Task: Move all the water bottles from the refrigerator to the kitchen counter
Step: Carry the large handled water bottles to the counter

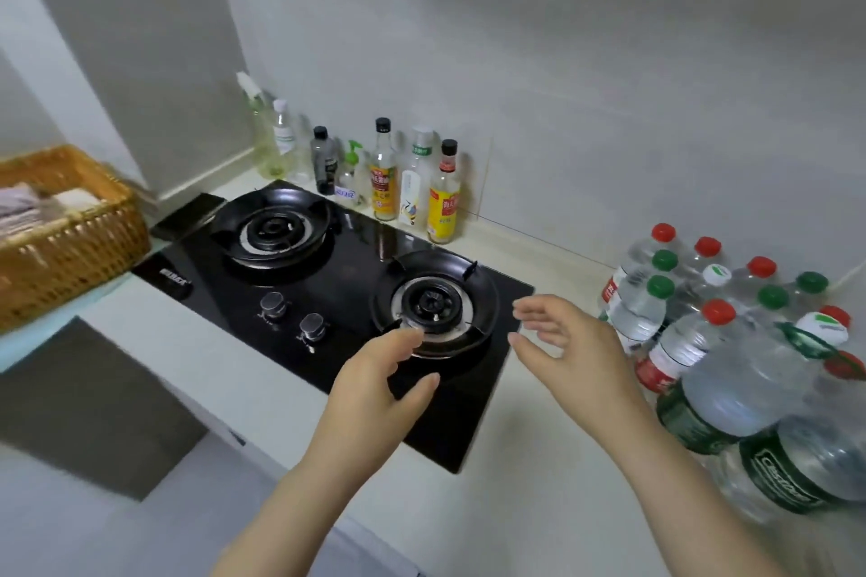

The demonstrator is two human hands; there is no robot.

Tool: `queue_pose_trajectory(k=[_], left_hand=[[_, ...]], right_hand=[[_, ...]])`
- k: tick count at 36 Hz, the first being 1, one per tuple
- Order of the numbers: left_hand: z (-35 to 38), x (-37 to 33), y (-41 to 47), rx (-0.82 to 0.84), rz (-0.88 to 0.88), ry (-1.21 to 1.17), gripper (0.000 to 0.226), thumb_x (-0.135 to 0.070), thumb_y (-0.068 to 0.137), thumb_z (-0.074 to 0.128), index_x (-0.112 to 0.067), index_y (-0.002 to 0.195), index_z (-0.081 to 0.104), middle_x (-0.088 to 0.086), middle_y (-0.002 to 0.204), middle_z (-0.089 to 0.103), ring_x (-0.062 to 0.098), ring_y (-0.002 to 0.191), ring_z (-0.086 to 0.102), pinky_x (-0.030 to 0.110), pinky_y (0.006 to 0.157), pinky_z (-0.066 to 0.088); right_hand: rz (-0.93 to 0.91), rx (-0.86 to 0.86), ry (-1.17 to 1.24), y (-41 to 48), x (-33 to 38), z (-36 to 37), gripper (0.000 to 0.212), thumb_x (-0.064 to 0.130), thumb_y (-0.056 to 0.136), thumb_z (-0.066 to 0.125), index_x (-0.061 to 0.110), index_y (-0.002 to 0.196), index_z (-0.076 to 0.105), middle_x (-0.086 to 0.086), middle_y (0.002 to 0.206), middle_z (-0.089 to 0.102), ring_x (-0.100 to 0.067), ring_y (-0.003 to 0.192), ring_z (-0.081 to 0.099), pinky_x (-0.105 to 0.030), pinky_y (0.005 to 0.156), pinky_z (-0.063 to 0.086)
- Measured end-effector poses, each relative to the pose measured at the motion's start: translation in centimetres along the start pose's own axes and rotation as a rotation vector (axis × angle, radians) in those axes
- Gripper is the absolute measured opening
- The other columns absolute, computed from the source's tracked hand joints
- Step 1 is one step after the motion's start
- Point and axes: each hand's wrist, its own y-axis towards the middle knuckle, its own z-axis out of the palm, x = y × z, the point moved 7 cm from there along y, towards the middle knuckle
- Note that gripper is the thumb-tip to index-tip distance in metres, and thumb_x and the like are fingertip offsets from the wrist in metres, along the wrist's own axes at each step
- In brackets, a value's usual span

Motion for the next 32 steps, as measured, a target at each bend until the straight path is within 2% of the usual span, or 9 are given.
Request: queue_pose_trajectory(k=[3,6,10,15,19,21,23,27,32], left_hand=[[-2.0,0.7,-0.3,-0.091,-0.054,0.040,0.041,-0.030,0.084,0.067,-0.031,0.124,0.056,-0.025,0.112,0.056,-0.014,0.106,0.049,0.001,0.086,0.037],[-3.8,1.4,-1.1,-0.199,-0.139,0.056,0.040,-0.029,0.085,0.067,-0.032,0.124,0.056,-0.024,0.112,0.056,-0.012,0.105,0.050,0.002,0.086,0.037],[-5.9,2.3,-2.6,-0.348,-0.239,0.093,0.039,-0.030,0.085,0.067,-0.031,0.122,0.057,-0.020,0.118,0.059,-0.006,0.110,0.054,0.016,0.095,0.045],[-8.4,3.1,-5.7,-0.522,-0.355,0.145,0.037,-0.031,0.083,0.069,-0.032,0.119,0.058,-0.021,0.112,0.060,-0.004,0.106,0.056,0.025,0.093,0.050],[-10.4,3.5,-9.1,-0.603,-0.442,0.163,0.040,-0.033,0.084,0.069,-0.033,0.121,0.055,-0.021,0.116,0.058,-0.008,0.104,0.055,0.015,0.092,0.047],[-11.5,3.6,-11.2,-0.640,-0.472,0.179,0.039,-0.033,0.084,0.068,-0.036,0.120,0.053,-0.029,0.110,0.054,-0.017,0.099,0.051,0.003,0.087,0.041],[-12.9,3.8,-13.6,-0.697,-0.510,0.188,0.039,-0.032,0.084,0.068,-0.038,0.119,0.053,-0.033,0.104,0.052,-0.020,0.098,0.050,0.001,0.086,0.040],[-15.6,4.2,-19.7,-0.821,-0.598,0.225,0.043,-0.032,0.085,0.068,-0.029,0.126,0.054,-0.017,0.117,0.058,-0.003,0.108,0.054,0.013,0.094,0.043],[-18.9,3.9,-28.0,-0.999,-0.682,0.257,0.043,-0.029,0.082,0.069,-0.023,0.124,0.058,-0.011,0.118,0.062,0.002,0.107,0.057,0.022,0.095,0.048]], right_hand=[[-0.063,0.086,0.058,2.1,1.7,2.3,0.034,0.014,0.080,0.072,0.041,0.096,0.060,0.016,0.099,0.068,0.004,0.097,0.063,-0.013,0.088,0.048],[-0.113,0.209,0.101,3.9,3.0,4.9,0.029,0.013,0.081,0.071,0.033,0.101,0.065,0.015,0.100,0.068,0.003,0.099,0.062,-0.018,0.091,0.049],[-0.224,0.342,0.125,5.3,5.3,8.2,0.028,0.015,0.082,0.070,0.024,0.109,0.066,0.015,0.101,0.068,0.002,0.099,0.062,-0.020,0.091,0.050],[-0.362,0.494,0.163,5.2,8.8,12.0,0.029,0.016,0.083,0.069,0.022,0.111,0.065,0.015,0.102,0.067,0.005,0.098,0.061,-0.013,0.089,0.048],[-0.435,0.598,0.219,3.9,11.7,14.8,0.030,0.015,0.083,0.069,0.021,0.112,0.065,0.013,0.103,0.068,0.003,0.099,0.061,-0.017,0.091,0.049],[-0.471,0.652,0.238,2.7,13.4,16.5,0.030,0.015,0.083,0.069,0.022,0.112,0.065,0.014,0.102,0.068,0.004,0.099,0.061,-0.015,0.090,0.049],[-0.510,0.714,0.253,1.0,15.2,18.2,0.029,0.015,0.084,0.069,0.022,0.112,0.065,0.016,0.102,0.067,0.005,0.098,0.060,-0.013,0.089,0.048],[-0.624,0.818,0.265,-3.4,19.5,21.3,0.029,0.016,0.084,0.068,0.025,0.111,0.064,0.014,0.102,0.067,0.005,0.098,0.060,-0.013,0.089,0.049],[-0.761,0.950,0.263,-10.5,25.0,24.8,0.033,0.020,0.085,0.069,0.024,0.117,0.062,0.010,0.111,0.066,-0.001,0.104,0.060,-0.017,0.093,0.049]])
